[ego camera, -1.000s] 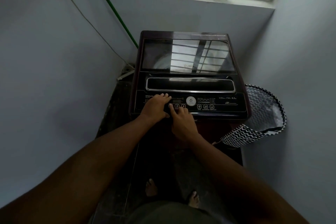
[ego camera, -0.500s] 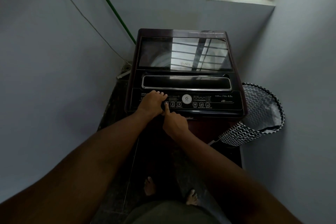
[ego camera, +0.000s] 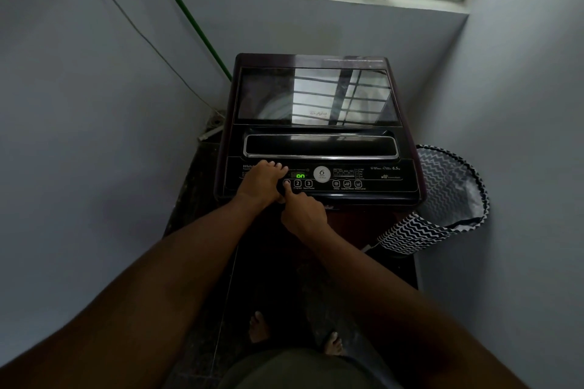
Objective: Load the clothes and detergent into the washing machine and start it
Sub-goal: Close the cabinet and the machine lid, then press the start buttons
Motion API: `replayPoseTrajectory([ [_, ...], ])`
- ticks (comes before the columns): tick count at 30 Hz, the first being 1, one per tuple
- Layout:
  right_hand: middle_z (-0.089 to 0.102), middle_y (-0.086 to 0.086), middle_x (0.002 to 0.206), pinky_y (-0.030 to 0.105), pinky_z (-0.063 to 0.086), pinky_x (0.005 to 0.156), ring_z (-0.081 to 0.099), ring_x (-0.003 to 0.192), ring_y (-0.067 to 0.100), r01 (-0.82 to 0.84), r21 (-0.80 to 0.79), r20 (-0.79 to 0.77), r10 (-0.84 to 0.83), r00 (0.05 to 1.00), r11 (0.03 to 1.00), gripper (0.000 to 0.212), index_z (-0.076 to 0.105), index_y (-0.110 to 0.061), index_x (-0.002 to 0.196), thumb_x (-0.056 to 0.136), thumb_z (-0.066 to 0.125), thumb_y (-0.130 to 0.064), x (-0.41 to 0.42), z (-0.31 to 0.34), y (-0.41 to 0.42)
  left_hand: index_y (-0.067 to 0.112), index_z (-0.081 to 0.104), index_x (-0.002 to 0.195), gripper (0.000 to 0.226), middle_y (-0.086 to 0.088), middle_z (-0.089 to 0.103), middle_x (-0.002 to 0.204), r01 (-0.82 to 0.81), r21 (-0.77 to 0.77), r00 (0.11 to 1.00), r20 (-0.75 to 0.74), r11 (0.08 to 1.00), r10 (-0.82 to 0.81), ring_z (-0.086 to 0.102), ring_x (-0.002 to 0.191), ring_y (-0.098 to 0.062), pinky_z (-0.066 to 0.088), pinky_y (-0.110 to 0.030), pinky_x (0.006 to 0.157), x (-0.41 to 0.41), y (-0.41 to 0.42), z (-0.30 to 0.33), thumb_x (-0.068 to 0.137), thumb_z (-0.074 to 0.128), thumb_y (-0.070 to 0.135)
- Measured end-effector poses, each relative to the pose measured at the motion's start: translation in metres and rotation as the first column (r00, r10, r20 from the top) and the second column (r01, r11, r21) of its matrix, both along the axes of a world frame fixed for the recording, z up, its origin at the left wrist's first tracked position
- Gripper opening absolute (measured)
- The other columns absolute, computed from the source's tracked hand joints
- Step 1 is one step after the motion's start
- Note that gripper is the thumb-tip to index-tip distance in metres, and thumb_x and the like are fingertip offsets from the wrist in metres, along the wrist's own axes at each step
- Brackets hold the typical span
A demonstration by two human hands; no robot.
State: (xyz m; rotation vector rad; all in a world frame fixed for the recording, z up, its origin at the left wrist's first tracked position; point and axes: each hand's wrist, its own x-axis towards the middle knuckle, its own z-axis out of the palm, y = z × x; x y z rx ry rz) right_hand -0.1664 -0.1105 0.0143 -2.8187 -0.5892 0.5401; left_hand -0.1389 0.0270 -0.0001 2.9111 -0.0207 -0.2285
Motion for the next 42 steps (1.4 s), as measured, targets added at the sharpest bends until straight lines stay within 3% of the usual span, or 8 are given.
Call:
replayPoseTrajectory([
  [7,0.064,0.016,0.113,0.036,0.041,0.07,0.064,0.098,0.033,0.022,0.022,-0.013,-0.021,1.0,1.0,0.076,0.006,-0.022,0.159,0.096,0.049,-0.021,-0.006,-0.009,-0.003,0.023,0.043,0.148,0.089,-0.002,0.044,0.152,-0.026,-0.042,1.0,0.004,0.999,0.026,0.037,0.139,-0.02,0.036,-0.031,0.111,0.0,0.003,-0.004,0.071,0.084,0.04],
  [14,0.064,0.016,0.11,0.039,0.047,0.076,0.063,0.098,0.034,0.026,0.021,-0.054,-0.025,0.998,0.999,0.079,0.0,-0.024,0.158,0.096,0.048,-0.022,-0.007,-0.013,-0.003,0.024,0.041,0.149,0.092,0.0,0.044,0.153,-0.035,-0.045,0.999,-0.007,0.998,0.034,0.034,0.141,-0.019,0.036,-0.031,0.111,0.0,0.004,-0.006,0.07,0.085,0.04],
  [21,0.063,0.016,0.111,0.045,0.051,0.082,0.063,0.1,0.035,0.021,0.014,-0.09,-0.019,0.996,1.0,0.082,-0.001,-0.025,0.158,0.095,0.051,-0.02,-0.005,-0.013,-0.003,0.025,0.041,0.149,0.093,-0.001,0.044,0.152,-0.044,-0.053,0.999,-0.01,0.998,0.044,0.034,0.141,-0.019,0.036,-0.032,0.112,-0.001,0.003,-0.007,0.068,0.086,0.038],
  [42,0.065,0.015,0.115,0.041,0.047,0.074,0.064,0.1,0.033,0.048,0.035,-0.124,-0.043,0.991,0.998,0.082,0.003,-0.031,0.158,0.093,0.052,-0.019,0.0,-0.01,-0.006,0.025,0.039,0.15,0.092,-0.001,0.041,0.154,-0.055,-0.069,0.999,-0.002,0.996,0.055,0.031,0.144,-0.019,0.032,-0.032,0.113,-0.003,0.002,-0.006,0.071,0.085,0.035],
])
